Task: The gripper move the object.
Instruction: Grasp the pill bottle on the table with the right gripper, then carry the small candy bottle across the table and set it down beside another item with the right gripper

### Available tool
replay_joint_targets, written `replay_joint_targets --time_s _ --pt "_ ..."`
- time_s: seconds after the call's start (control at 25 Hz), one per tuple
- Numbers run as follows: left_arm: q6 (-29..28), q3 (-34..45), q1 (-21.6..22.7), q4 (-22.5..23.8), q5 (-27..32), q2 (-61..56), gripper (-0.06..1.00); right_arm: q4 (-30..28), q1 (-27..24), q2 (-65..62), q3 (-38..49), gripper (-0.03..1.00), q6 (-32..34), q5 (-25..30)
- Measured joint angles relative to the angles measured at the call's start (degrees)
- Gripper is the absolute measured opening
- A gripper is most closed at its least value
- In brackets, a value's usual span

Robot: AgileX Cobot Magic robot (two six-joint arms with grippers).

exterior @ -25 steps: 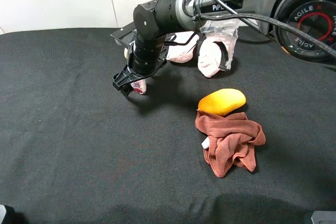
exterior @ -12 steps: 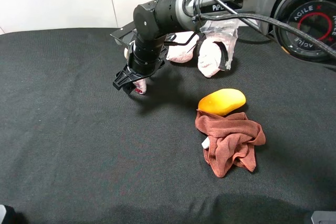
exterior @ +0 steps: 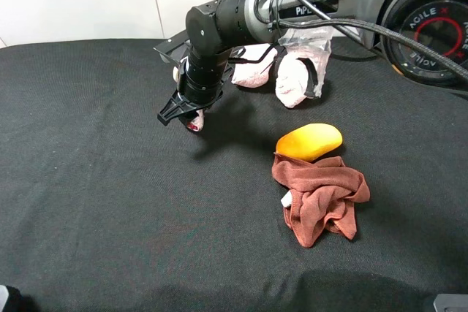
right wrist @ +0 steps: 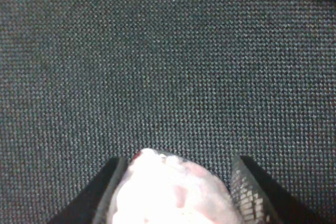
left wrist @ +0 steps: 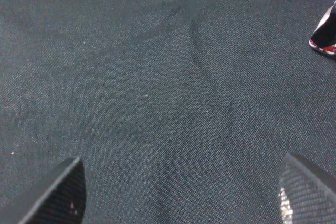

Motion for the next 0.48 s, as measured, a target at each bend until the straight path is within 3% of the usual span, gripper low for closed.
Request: replay_joint_targets --time_s 0.48 --pt "0.0 0.0 0.0 0.0 0.0 0.0 0.73 0.0 0.0 0.0 -0.01 0.32 0.0 1.31"
